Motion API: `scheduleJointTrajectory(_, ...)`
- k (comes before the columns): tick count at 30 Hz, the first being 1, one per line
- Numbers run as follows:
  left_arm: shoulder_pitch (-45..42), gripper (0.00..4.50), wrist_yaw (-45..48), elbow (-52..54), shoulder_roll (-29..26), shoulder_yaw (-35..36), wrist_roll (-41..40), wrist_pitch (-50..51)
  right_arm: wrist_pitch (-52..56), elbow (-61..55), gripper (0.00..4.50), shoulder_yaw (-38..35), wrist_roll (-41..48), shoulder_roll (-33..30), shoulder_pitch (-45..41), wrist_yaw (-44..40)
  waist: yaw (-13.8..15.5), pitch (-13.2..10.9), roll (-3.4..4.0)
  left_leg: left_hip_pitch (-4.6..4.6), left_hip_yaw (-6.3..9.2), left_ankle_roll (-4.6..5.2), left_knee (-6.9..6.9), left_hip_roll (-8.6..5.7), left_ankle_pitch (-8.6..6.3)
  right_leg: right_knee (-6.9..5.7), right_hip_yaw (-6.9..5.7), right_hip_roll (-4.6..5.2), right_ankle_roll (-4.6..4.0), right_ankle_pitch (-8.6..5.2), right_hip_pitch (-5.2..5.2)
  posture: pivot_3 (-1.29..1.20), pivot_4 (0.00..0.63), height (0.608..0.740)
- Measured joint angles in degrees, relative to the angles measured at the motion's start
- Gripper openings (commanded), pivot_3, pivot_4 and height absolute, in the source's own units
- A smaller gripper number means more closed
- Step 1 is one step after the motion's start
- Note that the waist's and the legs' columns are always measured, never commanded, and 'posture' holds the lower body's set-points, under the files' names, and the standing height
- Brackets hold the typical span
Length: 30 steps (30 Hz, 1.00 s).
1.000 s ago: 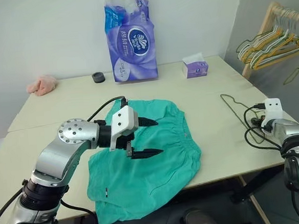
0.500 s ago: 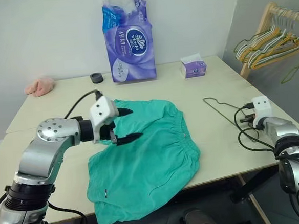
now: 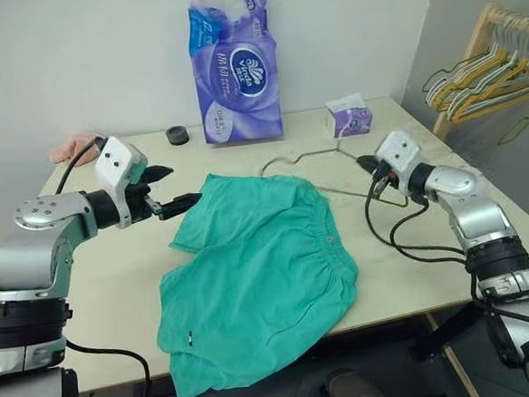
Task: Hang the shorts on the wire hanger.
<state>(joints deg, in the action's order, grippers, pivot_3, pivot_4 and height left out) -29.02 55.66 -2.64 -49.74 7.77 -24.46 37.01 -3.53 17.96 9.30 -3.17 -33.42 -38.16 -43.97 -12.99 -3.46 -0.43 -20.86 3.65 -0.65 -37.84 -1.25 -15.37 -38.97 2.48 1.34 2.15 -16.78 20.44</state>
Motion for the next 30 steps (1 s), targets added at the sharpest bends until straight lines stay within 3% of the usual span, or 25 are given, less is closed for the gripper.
scheduleJointTrajectory(6, 1.5, 4.50, 3.9, 1.1, -1.1, -0.5, -3.2, 5.9, -11.5, -6.4, 0.02, 5.0, -1.3, 1.0, 0.6, -3.8, 0.1, 0.0, 0.00, 0.01, 0.07, -0.03, 0.01, 0.04, -0.02, -0.02, 0.01, 0.00, -0.06, 0.03, 0.04, -0.23, 0.022, 0.740)
scheduleJointTrajectory(14, 6.6, 4.50, 7.5, 7.2, -0.9, -2.4, -8.1, 12.4, -20.5, -6.7, 0.02, 7.7, -3.0, 2.2, -3.7, -5.7, 0.2, -0.1, -0.07, 0.01, 0.12, -0.06, 0.01, 0.04, -0.03, -0.01, 0.01, 0.03, -0.09, 0.04, 0.05, -0.23, 0.024, 0.740)
scheduleJointTrajectory(26, 12.8, 4.50, 10.0, 11.6, -2.0, -7.1, -6.9, 9.9, -21.3, -10.3, 0.02, 8.8, -3.3, 4.4, -3.9, -6.3, 0.4, -0.3, -0.06, 0.01, 0.17, -0.07, 0.00, 0.03, -0.04, -0.02, 0.00, 0.02, -0.11, 0.04, 0.05, -0.23, 0.027, 0.740)
scheduleJointTrajectory(30, 13.4, 3.64, 10.7, 11.8, -2.2, -8.2, -5.7, 7.6, -20.4, -11.2, 0.00, 8.8, -2.7, 4.6, -3.9, -6.8, 0.4, -0.3, -0.05, 0.01, 0.17, -0.07, 0.01, 0.03, -0.04, -0.01, 0.00, 0.02, -0.11, 0.04, 0.05, -0.23, 0.030, 0.740)
